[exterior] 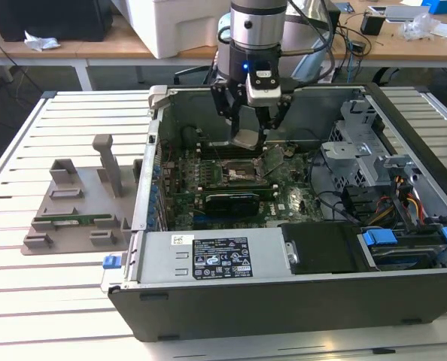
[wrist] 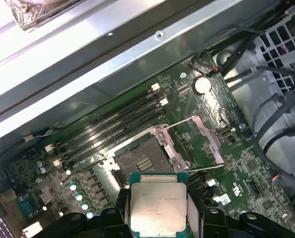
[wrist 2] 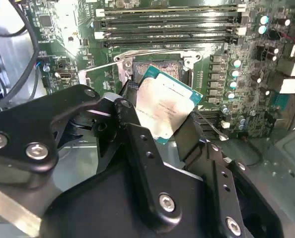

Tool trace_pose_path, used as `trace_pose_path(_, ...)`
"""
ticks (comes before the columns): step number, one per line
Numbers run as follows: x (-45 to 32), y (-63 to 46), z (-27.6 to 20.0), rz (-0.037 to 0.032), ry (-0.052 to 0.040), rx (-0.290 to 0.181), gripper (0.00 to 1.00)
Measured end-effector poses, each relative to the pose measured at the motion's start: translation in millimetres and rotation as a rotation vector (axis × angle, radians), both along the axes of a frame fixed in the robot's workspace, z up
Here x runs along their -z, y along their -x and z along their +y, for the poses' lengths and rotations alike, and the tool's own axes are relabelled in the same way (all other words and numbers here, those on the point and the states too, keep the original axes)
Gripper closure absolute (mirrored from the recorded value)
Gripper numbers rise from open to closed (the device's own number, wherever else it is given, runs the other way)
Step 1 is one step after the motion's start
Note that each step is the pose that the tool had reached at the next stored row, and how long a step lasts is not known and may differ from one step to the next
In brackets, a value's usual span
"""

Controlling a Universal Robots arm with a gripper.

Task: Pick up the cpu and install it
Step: 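Place the cpu into insertion slot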

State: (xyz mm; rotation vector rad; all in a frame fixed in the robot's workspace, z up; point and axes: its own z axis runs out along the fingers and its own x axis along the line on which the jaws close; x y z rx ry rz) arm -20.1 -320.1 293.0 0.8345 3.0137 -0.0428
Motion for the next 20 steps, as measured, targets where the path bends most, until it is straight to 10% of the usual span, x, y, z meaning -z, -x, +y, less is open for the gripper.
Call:
trace_pose_path(2,0.1,0.0,0.0,0.0001,0.0001,0.096,0.45)
trace_pose_path(11,0.2,0.0,0.0,0.0,0.0,0.196,0.45)
trace_pose_path(20,0.2,0.0,0.0,0.0001,0.0,0.393,0.45)
